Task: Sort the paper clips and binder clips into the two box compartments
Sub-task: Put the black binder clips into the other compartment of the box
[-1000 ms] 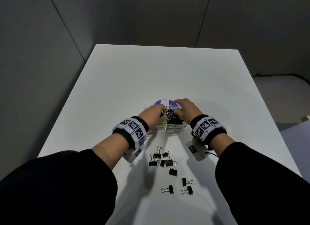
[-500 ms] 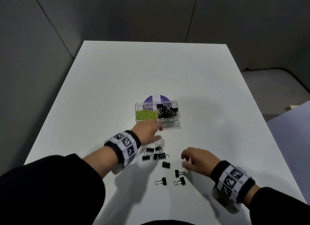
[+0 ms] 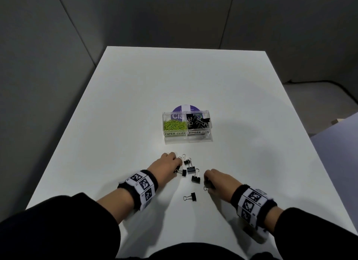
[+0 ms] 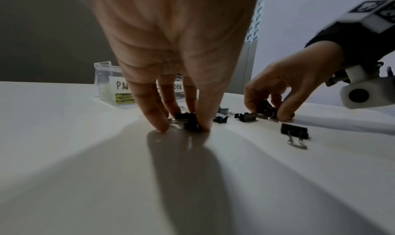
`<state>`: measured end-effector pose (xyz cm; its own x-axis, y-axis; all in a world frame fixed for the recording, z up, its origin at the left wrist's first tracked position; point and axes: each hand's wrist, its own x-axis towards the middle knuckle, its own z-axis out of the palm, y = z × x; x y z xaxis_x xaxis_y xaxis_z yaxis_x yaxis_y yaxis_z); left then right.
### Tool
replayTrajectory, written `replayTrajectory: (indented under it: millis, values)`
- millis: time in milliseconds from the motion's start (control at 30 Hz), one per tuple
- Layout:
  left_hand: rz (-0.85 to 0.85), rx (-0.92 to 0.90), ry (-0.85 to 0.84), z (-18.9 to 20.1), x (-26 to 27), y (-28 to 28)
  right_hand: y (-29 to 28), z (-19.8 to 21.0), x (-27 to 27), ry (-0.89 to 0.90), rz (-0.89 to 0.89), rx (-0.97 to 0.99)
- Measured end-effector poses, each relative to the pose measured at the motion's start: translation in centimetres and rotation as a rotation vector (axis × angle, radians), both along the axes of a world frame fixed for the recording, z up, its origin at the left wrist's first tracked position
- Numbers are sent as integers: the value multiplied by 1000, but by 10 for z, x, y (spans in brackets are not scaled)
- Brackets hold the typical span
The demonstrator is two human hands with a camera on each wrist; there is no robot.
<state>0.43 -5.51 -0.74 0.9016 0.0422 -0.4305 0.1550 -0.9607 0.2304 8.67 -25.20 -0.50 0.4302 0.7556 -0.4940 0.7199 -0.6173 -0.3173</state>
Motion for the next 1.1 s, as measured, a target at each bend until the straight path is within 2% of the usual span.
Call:
replayTrajectory:
  millis: [100,200,333,567,733,967,1100]
  values:
    - [1,41,7,-2,3,-2,7,-3,2,-25,1,-24]
    - [-71,120,12,-9,2,-3,15,-5,3,-65,15,-61]
    - [-126,150,-5,-14,4,1,20,-3,12,-32,-78,-53]
    - [132,-79,15,-1,18,14,21,2,19,-49,-159,56]
    - [108,-133,49,-2,14,1,27,-1,15,-64,11,-17]
    - [-26,8,18,-5,15,-16,26,-7,16,-4,-10,-54]
    - [-40,61,-15,-7,11,-23,23,-9,14,28,-99,-2]
